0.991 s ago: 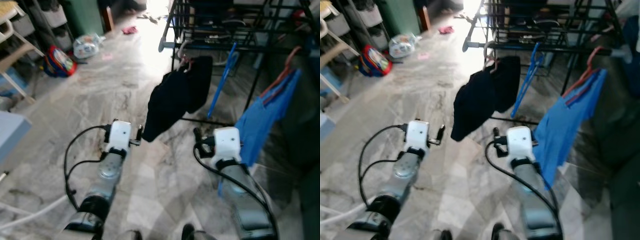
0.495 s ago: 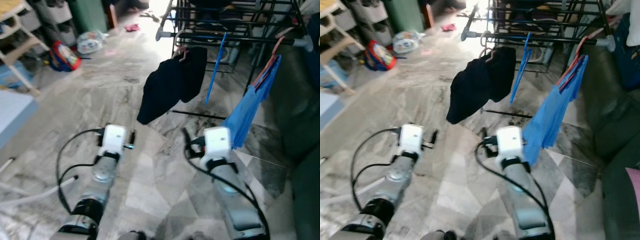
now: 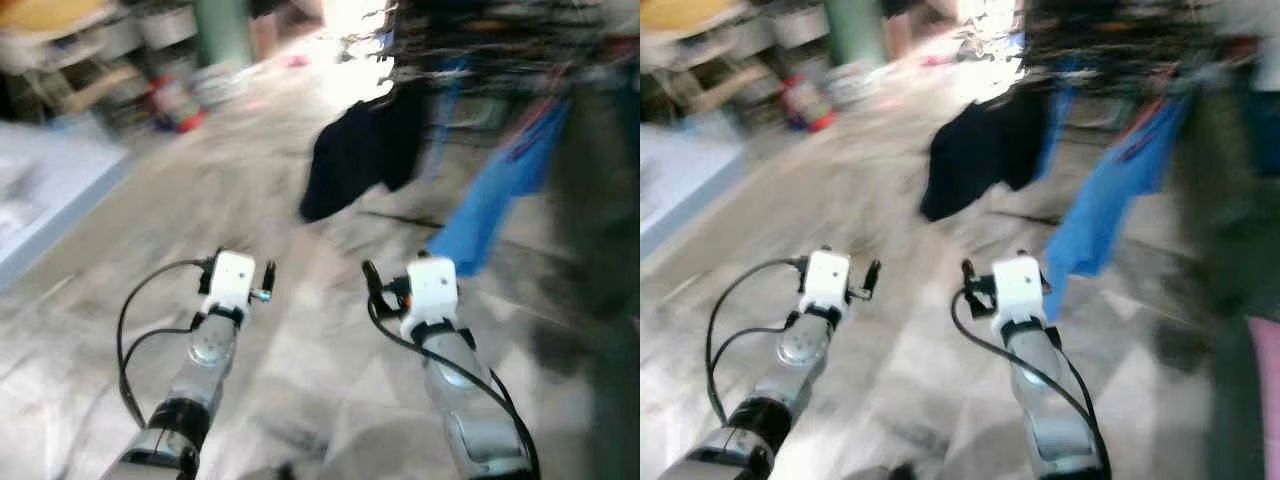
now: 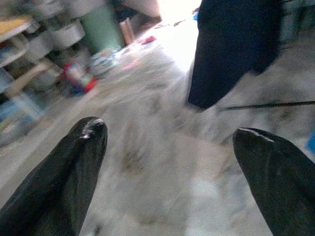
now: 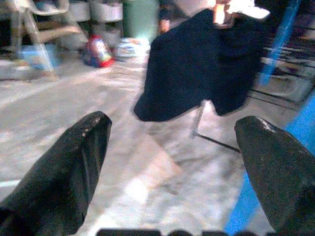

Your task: Hang hanger

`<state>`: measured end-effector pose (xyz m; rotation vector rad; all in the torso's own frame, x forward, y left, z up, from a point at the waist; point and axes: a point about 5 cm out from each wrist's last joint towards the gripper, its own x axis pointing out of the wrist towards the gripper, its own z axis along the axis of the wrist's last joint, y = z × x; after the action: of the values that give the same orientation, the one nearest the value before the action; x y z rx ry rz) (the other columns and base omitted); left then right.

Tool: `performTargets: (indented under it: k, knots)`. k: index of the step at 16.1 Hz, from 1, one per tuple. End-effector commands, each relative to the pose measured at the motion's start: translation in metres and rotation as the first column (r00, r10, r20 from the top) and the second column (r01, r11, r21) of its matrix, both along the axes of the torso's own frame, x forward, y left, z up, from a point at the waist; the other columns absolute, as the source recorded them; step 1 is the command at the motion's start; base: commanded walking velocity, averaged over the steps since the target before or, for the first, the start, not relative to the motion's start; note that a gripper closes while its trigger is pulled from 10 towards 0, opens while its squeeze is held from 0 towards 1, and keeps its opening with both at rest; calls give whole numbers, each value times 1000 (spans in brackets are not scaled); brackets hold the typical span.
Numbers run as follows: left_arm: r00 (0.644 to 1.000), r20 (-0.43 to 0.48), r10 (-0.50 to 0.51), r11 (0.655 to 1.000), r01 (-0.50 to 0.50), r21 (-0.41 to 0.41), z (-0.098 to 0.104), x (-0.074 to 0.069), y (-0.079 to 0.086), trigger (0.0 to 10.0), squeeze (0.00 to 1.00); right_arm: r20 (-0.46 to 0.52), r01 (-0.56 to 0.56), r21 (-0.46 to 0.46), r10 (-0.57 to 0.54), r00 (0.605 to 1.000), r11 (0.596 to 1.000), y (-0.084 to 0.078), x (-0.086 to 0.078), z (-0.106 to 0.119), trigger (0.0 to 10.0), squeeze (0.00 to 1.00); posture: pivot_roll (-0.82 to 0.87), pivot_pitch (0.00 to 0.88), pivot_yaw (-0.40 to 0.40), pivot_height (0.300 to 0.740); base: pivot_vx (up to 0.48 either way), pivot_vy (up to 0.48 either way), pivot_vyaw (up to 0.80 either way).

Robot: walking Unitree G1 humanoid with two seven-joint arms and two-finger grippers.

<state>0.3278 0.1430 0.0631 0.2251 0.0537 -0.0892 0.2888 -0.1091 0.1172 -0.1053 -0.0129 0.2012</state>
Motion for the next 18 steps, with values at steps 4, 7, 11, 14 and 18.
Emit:
performTargets:
  k: [4,7,11,14,18]
  knots:
    - [1000,9,-2,999,1,40,2,2,-4,10000,0,5,0,-8,0,1000,1000,-5,-2,-1,10000,0,-35,133,67,740,0,0,730]
    - [999,-1,33,997,-32,71,-2,1,1,10000,0,9,-11,-11,11,1000,1000,-5,-3,0,10000,0,-36,135,65,740,0,0,800]
    - [999,1,49,997,-49,56,-4,0,1,10000,0,11,-35,-31,35,999,999,-4,-6,-1,10000,0,-37,144,56,740,0,0,800]
    - [999,1,49,998,-49,47,-6,-3,0,10000,0,9,-43,-26,43,999,999,-3,-8,-2,10000,0,-37,149,49,740,0,0,800]
    - [994,102,28,998,-22,-63,16,0,-2,10000,0,114,-19,-27,22,993,999,-8,-11,14,10000,0,-28,156,36,740,0,0,800]
